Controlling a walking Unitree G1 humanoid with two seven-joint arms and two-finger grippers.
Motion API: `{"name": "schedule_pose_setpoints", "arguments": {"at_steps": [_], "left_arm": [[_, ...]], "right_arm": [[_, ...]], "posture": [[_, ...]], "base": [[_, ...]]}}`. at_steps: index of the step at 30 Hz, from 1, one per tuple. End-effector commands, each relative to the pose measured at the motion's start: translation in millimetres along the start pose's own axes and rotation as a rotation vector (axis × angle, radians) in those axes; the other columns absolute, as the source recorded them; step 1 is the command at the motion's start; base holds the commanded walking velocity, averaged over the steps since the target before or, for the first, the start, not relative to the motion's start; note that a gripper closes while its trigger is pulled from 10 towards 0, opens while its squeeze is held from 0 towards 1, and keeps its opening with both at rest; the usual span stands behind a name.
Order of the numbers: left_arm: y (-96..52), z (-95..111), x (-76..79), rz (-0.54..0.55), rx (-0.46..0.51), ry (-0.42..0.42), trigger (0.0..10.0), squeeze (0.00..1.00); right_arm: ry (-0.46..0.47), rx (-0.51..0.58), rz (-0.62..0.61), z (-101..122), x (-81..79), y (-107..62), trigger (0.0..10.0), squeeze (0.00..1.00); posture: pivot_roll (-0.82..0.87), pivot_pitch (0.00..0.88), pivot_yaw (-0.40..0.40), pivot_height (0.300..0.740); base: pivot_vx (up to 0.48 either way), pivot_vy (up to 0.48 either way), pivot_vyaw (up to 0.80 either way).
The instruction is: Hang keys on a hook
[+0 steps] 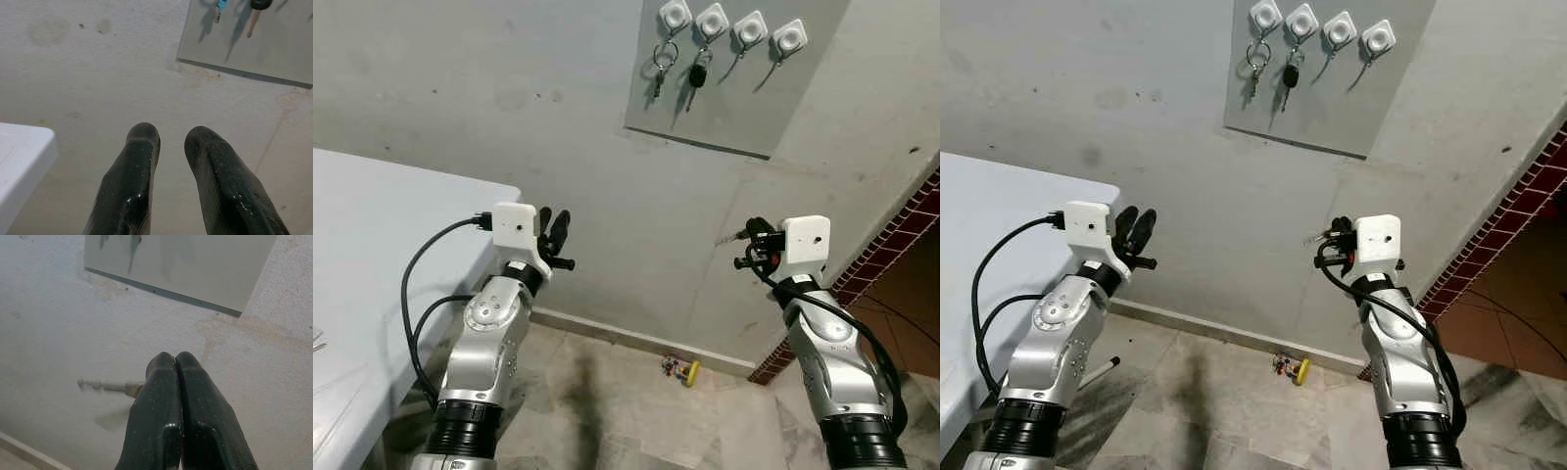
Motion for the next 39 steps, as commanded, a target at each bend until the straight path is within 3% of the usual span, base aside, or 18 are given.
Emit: {"name": "schedule_pose_setpoints", "arguments": {"at_steps": [1,5,21,39], "left_arm": [[-0.2,2,3.8,-0.021,-0.005,0.010,10.0,0.00],[3.0,9,6.3,-0.043,0.005,0.008,10.0,0.00],[5.4,14,10.8,-0.093,-0.006,0.017,10.0,0.00],[7.6,12,17.5,-0.118,-0.018,0.028,10.0,0.00]], "right_arm": [[-0.005,0.027,-0.005,5,2.5,-1.6,10.0,0.00],[0.049,0.092,-0.022,15,-4.8,-2.7,10.0,0.00],[0.076,0.092,-0.066,12,-7.4,-11.5,10.0,0.00],[0.076,0.070,-0.104,10,-0.8,-14.3,10.0,0.00]], "posture": [[0.00,0.000,-0.055,0.740],[0.00,0.000,-0.051,0.740],[-0.03,0.000,-0.023,0.740],[-0.05,0.000,-0.018,0.740]], "base": [[0.000,0.000,-0.70],[0.000,0.000,0.00],[0.266,0.000,0.00],[0.287,0.000,-0.69]]}}
Point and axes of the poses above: a point about 5 cm out from each wrist's last joint towards the gripper, its own y axis pointing out of the wrist towards the gripper, its own z axis along the axis of the wrist's last joint, x = y × z, the point moved 1 cm from there along y, pointing out of the wrist towards the gripper, and after that the axes turned 3 degrees about -y, right-handed, at the moved point
